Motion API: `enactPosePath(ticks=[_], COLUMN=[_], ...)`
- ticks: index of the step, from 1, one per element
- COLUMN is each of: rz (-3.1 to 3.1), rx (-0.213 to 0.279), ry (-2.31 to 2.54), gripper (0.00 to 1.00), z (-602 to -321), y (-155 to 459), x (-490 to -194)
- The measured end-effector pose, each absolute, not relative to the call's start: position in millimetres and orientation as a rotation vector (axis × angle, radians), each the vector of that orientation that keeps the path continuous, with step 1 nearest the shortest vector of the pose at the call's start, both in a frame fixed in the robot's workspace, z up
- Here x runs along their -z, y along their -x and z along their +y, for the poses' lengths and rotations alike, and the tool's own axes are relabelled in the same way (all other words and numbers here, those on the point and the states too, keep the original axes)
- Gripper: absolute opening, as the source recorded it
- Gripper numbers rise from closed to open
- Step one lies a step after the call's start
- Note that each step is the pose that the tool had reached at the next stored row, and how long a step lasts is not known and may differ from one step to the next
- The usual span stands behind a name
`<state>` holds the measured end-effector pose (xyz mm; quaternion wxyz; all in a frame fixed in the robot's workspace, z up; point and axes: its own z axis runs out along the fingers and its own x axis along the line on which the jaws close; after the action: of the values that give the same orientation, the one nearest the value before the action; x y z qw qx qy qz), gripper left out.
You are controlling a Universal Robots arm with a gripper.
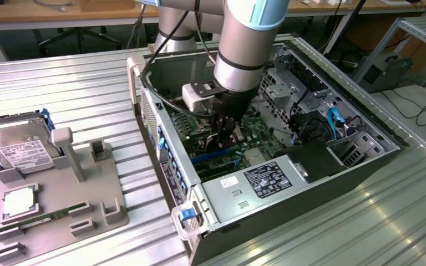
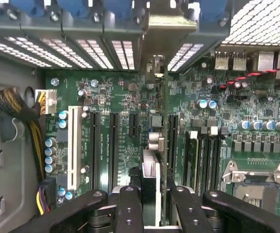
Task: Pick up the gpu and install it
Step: 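Insert the gpu into the slot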
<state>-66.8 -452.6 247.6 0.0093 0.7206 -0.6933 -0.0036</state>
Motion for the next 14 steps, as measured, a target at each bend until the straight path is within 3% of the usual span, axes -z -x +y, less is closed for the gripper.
enactPosePath(ticks=[14], rz=[-2.165], rx=[0.012], ry=[-2.251], gripper=[0.27], z=[-453], y=[69], x=[-235])
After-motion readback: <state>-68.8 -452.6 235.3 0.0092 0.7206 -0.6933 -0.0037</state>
